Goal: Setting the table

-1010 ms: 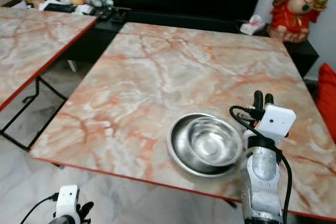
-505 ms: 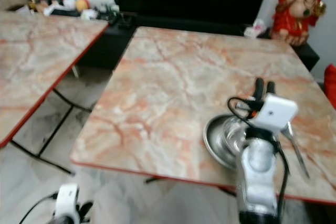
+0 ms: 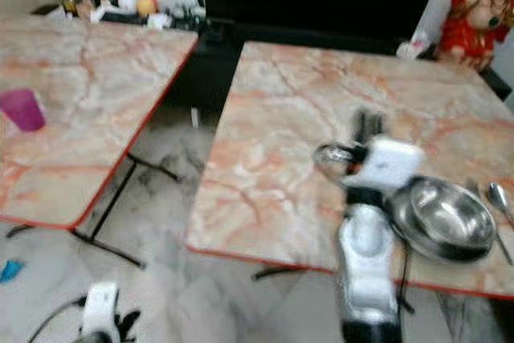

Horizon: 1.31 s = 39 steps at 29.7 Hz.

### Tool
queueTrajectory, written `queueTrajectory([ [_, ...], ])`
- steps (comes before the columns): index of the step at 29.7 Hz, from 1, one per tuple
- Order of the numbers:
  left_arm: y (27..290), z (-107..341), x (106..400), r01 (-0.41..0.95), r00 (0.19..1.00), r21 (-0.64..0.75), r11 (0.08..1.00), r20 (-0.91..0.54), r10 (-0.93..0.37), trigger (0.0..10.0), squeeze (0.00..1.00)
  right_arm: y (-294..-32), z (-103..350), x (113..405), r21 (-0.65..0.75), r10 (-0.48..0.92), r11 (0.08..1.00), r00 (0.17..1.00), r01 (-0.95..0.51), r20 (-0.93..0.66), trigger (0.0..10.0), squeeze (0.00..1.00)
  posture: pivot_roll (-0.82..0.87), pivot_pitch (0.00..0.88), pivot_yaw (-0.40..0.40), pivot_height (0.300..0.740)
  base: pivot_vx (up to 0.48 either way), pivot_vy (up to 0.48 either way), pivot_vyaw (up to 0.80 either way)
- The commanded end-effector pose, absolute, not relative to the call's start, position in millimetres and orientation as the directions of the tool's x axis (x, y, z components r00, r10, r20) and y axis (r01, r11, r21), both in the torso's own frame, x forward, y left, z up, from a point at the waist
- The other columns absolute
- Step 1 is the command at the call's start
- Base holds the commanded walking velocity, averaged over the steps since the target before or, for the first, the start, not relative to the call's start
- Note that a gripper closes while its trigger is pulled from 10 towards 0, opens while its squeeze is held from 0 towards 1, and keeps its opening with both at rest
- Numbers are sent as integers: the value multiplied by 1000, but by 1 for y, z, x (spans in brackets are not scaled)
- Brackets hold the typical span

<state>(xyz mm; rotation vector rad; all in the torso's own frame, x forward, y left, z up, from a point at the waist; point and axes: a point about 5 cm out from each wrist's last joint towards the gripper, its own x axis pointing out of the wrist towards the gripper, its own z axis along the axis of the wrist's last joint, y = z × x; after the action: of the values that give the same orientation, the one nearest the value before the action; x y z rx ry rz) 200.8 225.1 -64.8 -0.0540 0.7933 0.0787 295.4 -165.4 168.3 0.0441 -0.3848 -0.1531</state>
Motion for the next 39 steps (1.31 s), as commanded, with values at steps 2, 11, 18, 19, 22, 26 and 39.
queueTrajectory([
  [2,219,-67,199,-88,692,-32,996,-721,37,10000,0,-173,157,296,82,-177,984,929,159,326,10000,0,88,0,-38,740,0,418,0],
  [11,218,-65,203,-89,700,-33,995,-713,39,10000,0,-167,161,302,82,-144,989,929,123,340,10000,0,86,0,-34,740,0,421,0],
  [18,219,-63,207,-92,709,-30,995,-704,45,10000,0,-166,150,303,82,-130,991,944,110,304,10000,0,92,0,-31,740,0,420,0],
  [19,220,-63,207,-93,709,-29,995,-703,46,10000,0,-165,147,303,77,-123,992,948,105,293,10000,0,92,0,-32,740,0,420,0],
  [22,221,-62,207,-97,711,-27,995,-702,50,10000,0,-164,136,304,75,-117,992,960,101,255,10000,0,95,0,-33,740,0,415,0],
  [26,221,-62,208,-102,712,-28,994,-700,53,10000,0,-165,124,304,73,-109,993,971,96,214,10000,0,97,0,-33,740,0,299,0],
  [39,225,-61,208,-107,718,-12,994,-693,69,10000,0,-184,62,289,21,-188,982,982,188,2,10000,0,97,0,-36,740,0,0,0],
])
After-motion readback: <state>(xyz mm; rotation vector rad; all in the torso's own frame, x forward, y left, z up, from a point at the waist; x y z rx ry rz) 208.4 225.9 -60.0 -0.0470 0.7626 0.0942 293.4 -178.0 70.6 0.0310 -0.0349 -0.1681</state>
